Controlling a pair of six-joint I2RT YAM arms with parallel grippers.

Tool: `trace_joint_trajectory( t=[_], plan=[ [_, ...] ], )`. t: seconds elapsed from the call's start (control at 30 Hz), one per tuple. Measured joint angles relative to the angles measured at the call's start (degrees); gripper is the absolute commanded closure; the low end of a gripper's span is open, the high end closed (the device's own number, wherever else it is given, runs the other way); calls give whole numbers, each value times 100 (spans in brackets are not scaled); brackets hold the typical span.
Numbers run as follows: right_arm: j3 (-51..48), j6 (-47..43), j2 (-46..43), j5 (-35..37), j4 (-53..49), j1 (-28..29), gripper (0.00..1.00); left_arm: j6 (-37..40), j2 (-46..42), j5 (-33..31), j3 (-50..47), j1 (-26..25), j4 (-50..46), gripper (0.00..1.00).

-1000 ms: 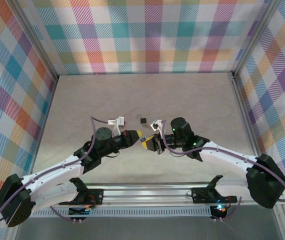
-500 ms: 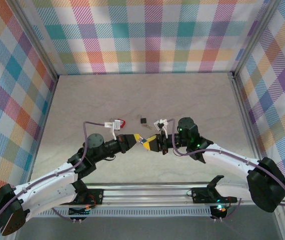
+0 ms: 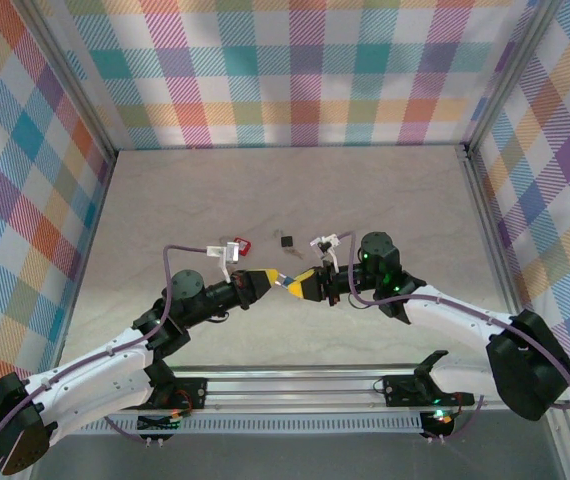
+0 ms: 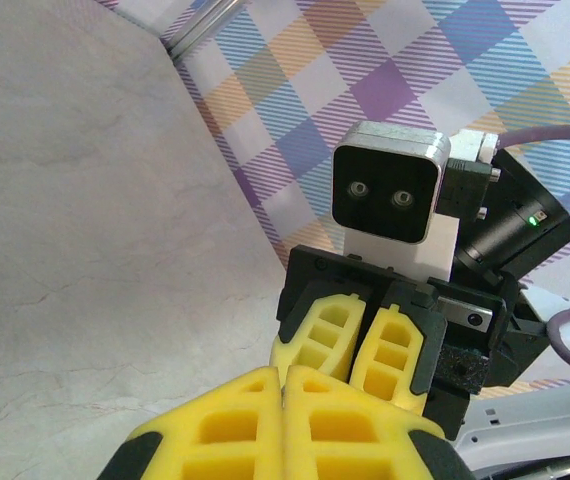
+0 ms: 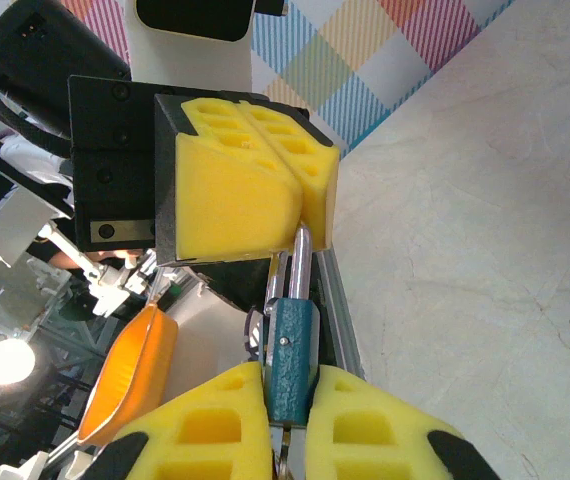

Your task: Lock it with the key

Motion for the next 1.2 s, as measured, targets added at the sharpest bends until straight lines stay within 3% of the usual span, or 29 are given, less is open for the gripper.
trace_joint_trajectory(
  t=[0.2, 0.43, 0.63, 0.83, 1.2],
  plan=[
    [0, 22, 9, -46, 0, -7, 100, 83, -15, -15, -24, 0, 4, 88],
    [0, 20, 7, -428, 2, -70, 100, 151, -120, -542, -142, 118, -39, 78],
    [0, 22, 7, -535, 2, -70, 100, 114, -133, -542, -214, 118, 22, 44],
    [0, 22, 9, -581, 2, -70, 100, 39, -35, -225, -262, 122, 378, 30],
    [0, 109, 188, -662, 0, -70, 100, -308, 831, 844, -262, 122, 1534, 29]
  ],
)
